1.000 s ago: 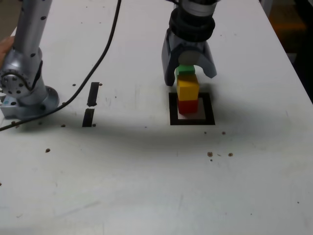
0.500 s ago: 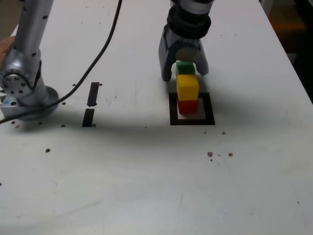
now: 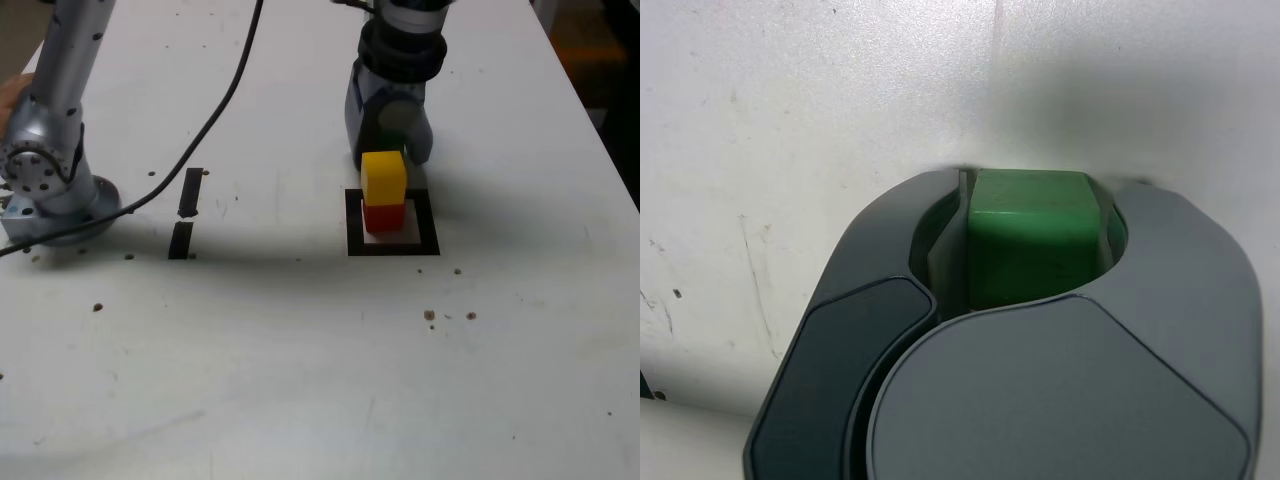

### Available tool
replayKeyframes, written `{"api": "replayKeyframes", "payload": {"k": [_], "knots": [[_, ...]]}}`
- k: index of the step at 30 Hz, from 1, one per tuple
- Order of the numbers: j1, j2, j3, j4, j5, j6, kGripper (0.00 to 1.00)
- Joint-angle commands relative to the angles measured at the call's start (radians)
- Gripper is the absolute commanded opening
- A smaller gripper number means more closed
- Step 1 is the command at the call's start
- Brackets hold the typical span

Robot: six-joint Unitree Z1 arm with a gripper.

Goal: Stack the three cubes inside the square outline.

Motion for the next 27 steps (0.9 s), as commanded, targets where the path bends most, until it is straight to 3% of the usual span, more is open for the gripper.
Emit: {"api": "replayKeyframes", "payload": {"k": [1, 6, 12, 20, 24, 27], "knots": [[0.0, -0.018, -0.005, 0.008, 0.0, 0.002, 0.23], [-0.003, -0.091, -0.033, 0.068, 0.003, 0.002, 0.21], [-0.03, -0.194, -0.125, 0.211, 0.004, 0.0, 0.21], [-0.171, -0.232, -0.249, 0.378, -0.003, -0.089, 0.21], [-0.302, -0.239, -0.224, 0.384, -0.033, -0.212, 0.21], [-0.339, -0.248, -0.178, 0.355, -0.05, -0.263, 0.21]]}}
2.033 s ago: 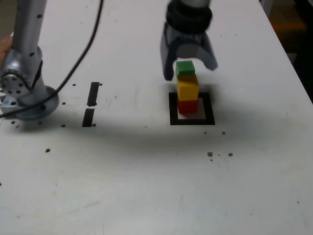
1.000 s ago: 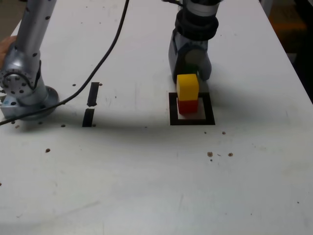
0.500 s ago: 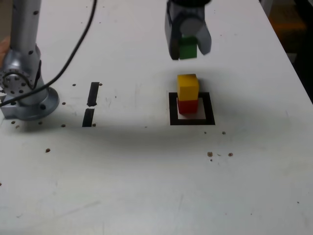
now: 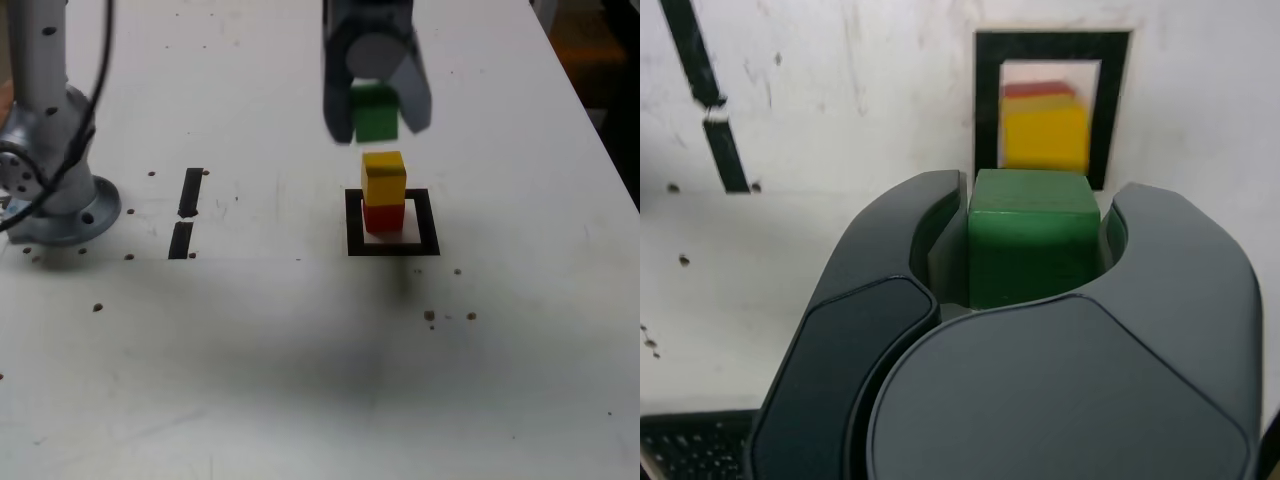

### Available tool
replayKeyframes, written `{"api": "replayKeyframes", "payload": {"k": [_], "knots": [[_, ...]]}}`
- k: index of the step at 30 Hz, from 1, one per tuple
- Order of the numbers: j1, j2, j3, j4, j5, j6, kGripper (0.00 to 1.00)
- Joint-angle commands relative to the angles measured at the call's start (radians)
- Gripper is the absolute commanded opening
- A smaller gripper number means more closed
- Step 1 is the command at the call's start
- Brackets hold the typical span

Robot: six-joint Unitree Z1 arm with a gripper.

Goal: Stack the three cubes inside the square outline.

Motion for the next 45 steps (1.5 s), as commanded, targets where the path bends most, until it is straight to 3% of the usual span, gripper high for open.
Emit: {"api": "replayKeyframes", "payload": {"k": [1, 12, 23, 35, 39, 43, 45], "knots": [[-0.011, -0.015, 0.018, -0.017, -0.005, -0.015, 0.21], [-0.007, -0.005, 0.097, -0.107, 0.021, -0.034, 0.21], [0.029, 0.014, 0.11, -0.124, 0.049, -0.021, 0.21], [0.03, 0.04, 0.12, -0.178, 0.039, -0.02, 0.28], [0.03, 0.041, 0.126, -0.185, 0.038, -0.02, 0.4], [0.03, 0.034, 0.134, -0.185, 0.038, -0.021, 0.79], [0.03, 0.018, 0.13, -0.182, 0.046, -0.024, 0.92]]}}
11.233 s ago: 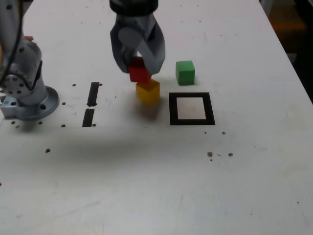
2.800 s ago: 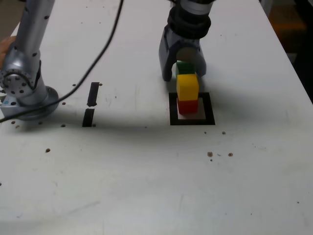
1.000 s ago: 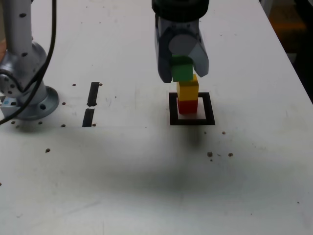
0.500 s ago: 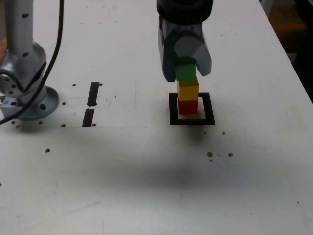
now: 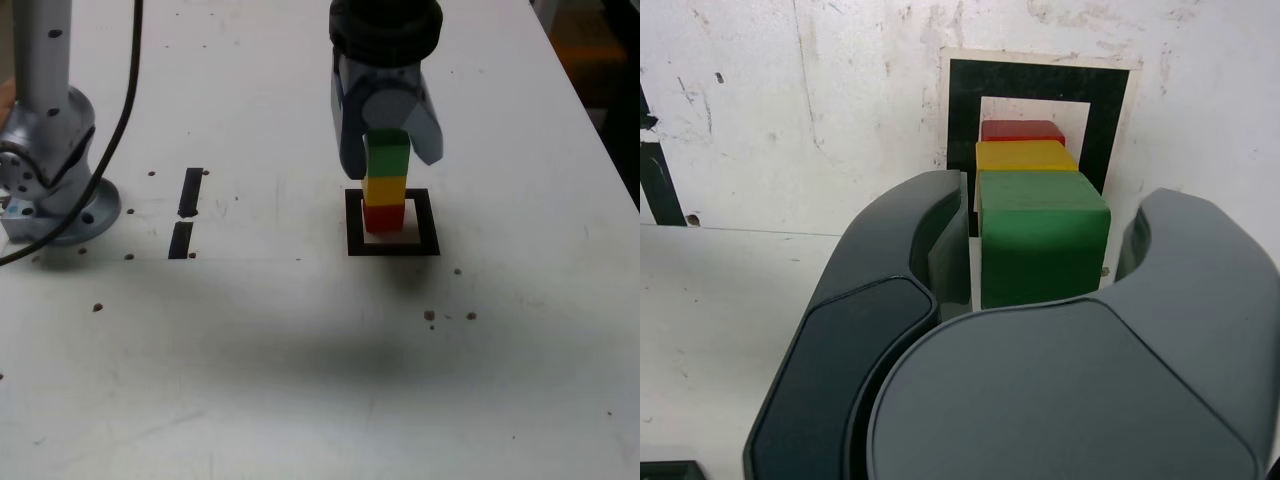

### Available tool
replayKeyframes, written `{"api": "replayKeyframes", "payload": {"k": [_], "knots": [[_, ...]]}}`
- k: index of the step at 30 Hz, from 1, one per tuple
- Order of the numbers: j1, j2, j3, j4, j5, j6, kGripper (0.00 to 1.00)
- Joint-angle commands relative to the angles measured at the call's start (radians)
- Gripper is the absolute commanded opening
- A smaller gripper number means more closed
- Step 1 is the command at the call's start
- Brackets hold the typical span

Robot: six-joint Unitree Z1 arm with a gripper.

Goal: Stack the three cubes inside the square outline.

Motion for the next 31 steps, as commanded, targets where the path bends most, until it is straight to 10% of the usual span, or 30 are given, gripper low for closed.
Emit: {"api": "replayKeyframes", "payload": {"k": [1, 8, 18, 31], "knots": [[0.002, -0.024, -0.006, 0.003, 0.007, -0.003, 0.96], [0.0, -0.084, -0.009, 0.019, 0.009, 0.004, 1.0], [0.0, -0.476, 0.204, 0.152, -0.028, 0.101, 1.0], [0.0, -0.73, 0.791, -0.086, -0.045, 0.101, 1.0]]}}
